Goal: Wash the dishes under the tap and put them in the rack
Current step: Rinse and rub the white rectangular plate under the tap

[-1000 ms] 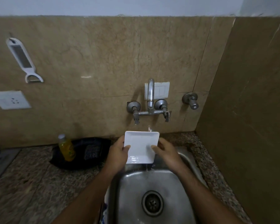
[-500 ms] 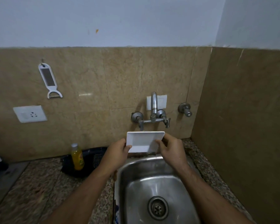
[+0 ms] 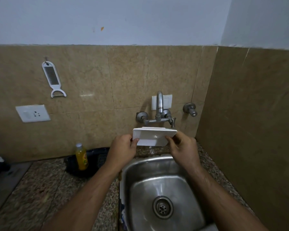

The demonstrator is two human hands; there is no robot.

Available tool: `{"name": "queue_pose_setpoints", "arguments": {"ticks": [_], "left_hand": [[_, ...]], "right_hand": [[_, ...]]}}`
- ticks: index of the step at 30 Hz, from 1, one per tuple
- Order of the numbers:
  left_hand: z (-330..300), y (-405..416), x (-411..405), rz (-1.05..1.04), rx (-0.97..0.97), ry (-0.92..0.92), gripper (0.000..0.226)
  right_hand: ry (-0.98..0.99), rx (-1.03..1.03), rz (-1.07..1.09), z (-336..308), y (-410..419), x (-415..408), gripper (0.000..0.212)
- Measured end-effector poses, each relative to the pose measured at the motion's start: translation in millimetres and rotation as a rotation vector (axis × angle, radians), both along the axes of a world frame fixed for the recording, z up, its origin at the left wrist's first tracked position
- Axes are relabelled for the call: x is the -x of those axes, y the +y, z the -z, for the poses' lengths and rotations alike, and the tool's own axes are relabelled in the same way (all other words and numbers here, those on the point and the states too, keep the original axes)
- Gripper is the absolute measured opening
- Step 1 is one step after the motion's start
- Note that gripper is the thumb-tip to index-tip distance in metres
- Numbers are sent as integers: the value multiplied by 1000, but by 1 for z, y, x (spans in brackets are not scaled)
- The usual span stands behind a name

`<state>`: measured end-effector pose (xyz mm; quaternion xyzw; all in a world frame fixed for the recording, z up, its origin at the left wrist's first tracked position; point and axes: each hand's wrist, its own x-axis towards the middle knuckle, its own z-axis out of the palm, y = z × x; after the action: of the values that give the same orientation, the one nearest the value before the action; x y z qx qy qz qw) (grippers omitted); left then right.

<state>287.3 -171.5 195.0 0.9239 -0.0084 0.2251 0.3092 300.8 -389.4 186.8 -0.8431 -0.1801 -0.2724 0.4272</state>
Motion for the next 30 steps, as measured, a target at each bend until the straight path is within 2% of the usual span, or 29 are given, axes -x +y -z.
{"name": "queue_pose_setpoints", "arguments": {"ticks": [4, 7, 9, 17, 22, 24, 26, 28, 30], "left_hand": [[8, -3, 3, -16, -23, -18, 23], [37, -3, 0, 10, -96, 205, 23], [48, -6, 3, 24, -76, 297, 25], [46, -11, 0, 47, -81, 200, 20], [38, -14, 0, -7, -125, 144, 31], [30, -17, 7, -28, -124, 17, 26], [26, -20, 14, -9, -136, -158, 22], [23, -21, 18, 22, -129, -261, 31], [24, -21, 15, 4, -132, -177, 27]], "right_hand": [[-2, 18, 31, 8, -4, 2, 15], [266, 187, 0, 27, -5, -1, 12], [328, 194, -2, 38, -7, -1, 13], [327, 120, 30, 43, -15, -12, 15], [222, 120, -10, 42, -22, -9, 13], [90, 129, 38, 38, -22, -7, 8], [-75, 117, 82, 35, -23, -3, 18], [-187, 105, 95, 31, -24, -1, 27], [-130, 177, 104, 27, -23, -1, 20]]}}
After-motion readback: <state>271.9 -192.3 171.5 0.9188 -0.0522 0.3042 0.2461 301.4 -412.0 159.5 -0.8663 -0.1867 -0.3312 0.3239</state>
